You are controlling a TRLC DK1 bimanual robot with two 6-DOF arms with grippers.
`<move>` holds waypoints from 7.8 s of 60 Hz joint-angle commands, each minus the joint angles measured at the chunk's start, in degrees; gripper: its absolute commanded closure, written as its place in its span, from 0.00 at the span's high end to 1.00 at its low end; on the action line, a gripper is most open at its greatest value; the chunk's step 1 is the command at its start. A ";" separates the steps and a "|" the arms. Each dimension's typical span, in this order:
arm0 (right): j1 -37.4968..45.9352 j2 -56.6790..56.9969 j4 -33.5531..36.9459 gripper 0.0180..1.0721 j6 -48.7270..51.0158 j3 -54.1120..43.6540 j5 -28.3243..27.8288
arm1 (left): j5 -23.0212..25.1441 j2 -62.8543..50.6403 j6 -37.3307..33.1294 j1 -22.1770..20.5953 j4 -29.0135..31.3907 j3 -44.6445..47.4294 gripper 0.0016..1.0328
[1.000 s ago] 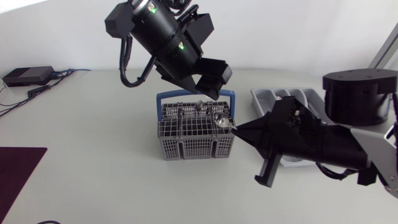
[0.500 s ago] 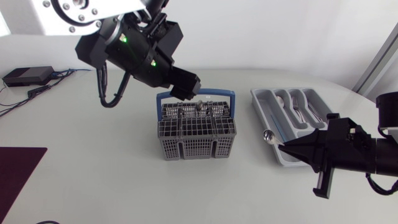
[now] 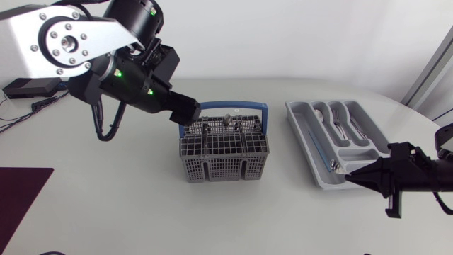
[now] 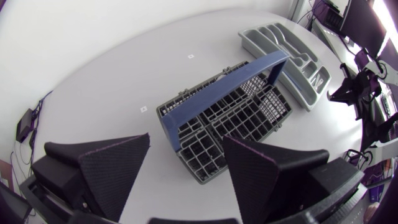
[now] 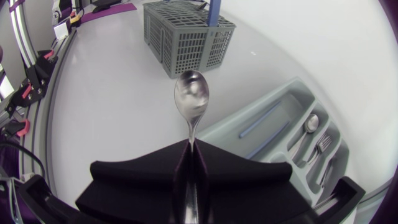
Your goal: Unload the cutlery basket into the drawer organizer.
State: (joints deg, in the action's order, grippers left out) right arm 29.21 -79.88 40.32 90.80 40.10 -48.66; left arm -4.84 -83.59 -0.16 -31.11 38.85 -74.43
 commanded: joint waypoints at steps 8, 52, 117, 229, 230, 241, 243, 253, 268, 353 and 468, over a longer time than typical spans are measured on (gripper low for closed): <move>5.33 -11.27 5.21 0.06 12.03 9.74 0.41 | -0.08 1.41 -1.33 1.76 -1.23 2.72 0.95; 7.35 -28.93 6.35 0.06 24.24 25.12 12.45 | -0.08 3.08 -1.33 3.52 -3.08 6.32 0.95; 1.02 -8.72 0.29 0.83 15.37 12.64 11.49 | -0.17 11.79 -1.24 6.15 -3.26 14.23 0.95; -40.29 -21.11 -28.89 0.12 -52.48 26.88 5.95 | 5.37 -3.77 -8.10 0.53 -12.40 23.55 0.07; -40.46 -20.76 -28.63 0.12 -52.22 26.61 5.77 | 5.37 -3.86 -8.19 0.70 -12.57 23.55 0.07; -41.78 -17.33 -26.87 0.12 -49.32 22.13 4.98 | 5.37 -5.53 -10.03 4.92 -15.91 22.23 0.07; -41.96 -16.54 -26.87 0.12 -49.14 21.08 4.98 | 5.37 -6.06 -10.47 5.71 -16.53 21.79 0.07; -42.83 -11.79 -25.73 0.12 -47.74 16.51 4.89 | 5.46 -9.57 -11.61 9.05 -18.37 18.01 0.07; -46.61 -4.15 -23.00 0.12 -46.68 10.26 5.51 | 5.46 -13.79 -11.35 9.49 -19.16 11.77 0.07; -52.85 -3.09 -33.72 0.11 -49.23 -0.63 18.17 | 11.78 -27.94 -5.37 8.88 -15.12 -9.77 0.07; -40.46 -36.93 -32.84 0.12 -62.33 41.47 14.83 | 7.13 13.72 -20.14 -12.92 -12.40 36.64 0.06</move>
State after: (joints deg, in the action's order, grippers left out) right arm -11.14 -113.47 5.85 31.03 78.46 -32.71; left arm 2.50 -67.33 -18.61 -43.79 28.03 -39.68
